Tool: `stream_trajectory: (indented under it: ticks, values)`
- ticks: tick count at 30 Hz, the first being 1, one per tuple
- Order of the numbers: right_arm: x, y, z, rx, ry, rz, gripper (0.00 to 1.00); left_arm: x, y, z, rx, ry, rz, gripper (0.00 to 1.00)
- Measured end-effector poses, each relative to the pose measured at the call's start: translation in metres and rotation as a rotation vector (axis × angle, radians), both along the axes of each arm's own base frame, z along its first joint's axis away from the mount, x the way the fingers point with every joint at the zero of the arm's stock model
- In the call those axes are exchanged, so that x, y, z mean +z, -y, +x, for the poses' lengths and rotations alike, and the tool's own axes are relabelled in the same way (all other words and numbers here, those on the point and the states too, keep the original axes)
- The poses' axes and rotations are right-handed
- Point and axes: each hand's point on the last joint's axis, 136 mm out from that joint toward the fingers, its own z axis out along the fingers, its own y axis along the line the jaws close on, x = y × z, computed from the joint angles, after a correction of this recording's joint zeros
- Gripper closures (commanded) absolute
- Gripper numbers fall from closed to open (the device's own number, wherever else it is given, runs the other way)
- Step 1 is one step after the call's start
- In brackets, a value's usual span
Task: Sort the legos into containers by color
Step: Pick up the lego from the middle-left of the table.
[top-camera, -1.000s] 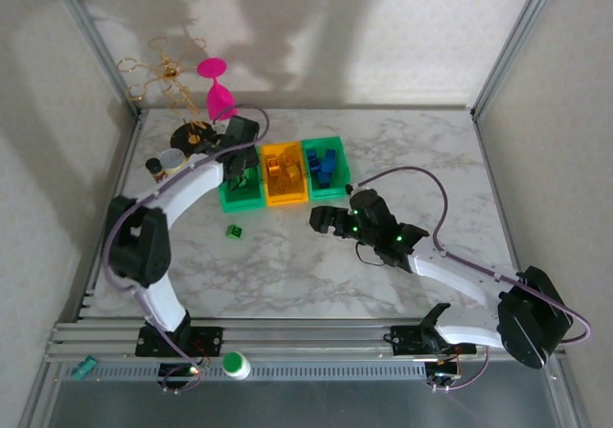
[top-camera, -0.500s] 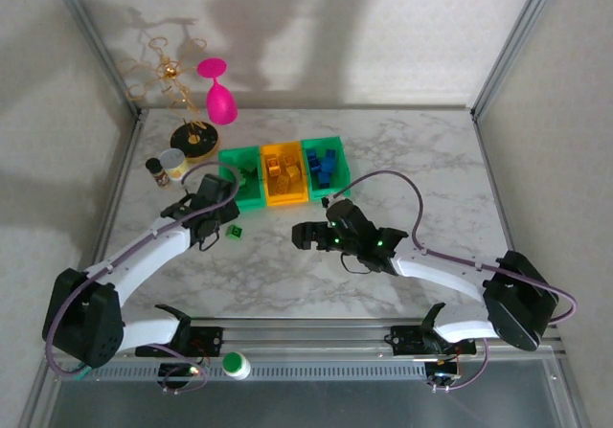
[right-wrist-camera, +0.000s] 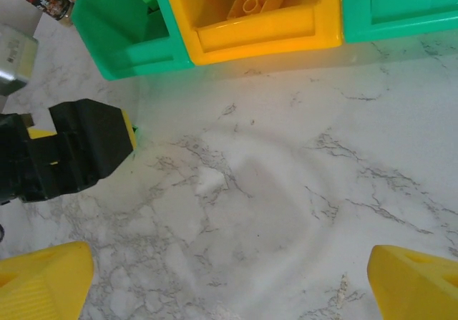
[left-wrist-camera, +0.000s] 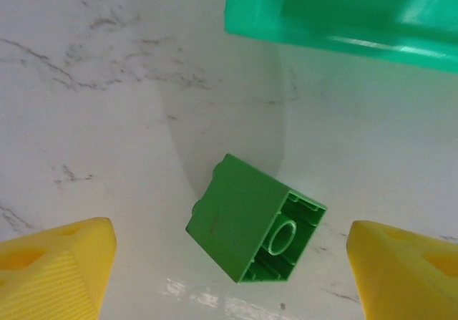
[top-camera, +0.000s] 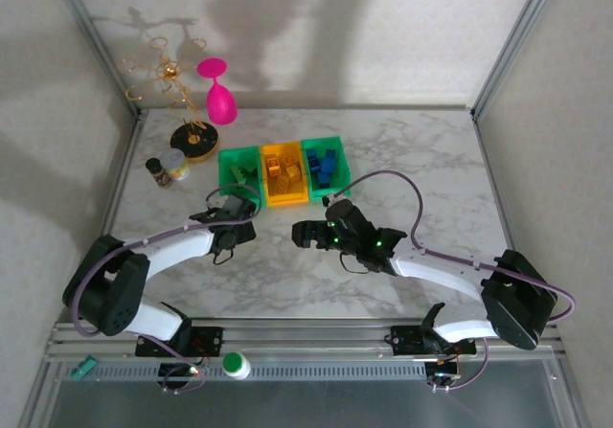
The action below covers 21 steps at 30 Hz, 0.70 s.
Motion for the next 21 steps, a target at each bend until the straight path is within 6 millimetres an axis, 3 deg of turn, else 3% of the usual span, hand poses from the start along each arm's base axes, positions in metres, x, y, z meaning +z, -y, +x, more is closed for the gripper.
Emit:
stream_trajectory:
  ticks: [5, 14, 21]
  values:
    - [-0.003, 0.001, -0.001, -0.001, -0.003, -0.005, 0.01, -0.015, 0.001, 0.003, -0.009, -0.023, 0.02, 0.25]
    - [-0.003, 0.004, 0.001, -0.02, 0.001, -0.01, 0.01, -0.014, 0.006, 0.012, -0.04, -0.005, 0.044, 0.41]
    - [-0.003, 0.004, 0.002, -0.025, 0.004, -0.013, 0.01, -0.014, 0.008, 0.015, -0.045, 0.001, 0.043, 0.46]
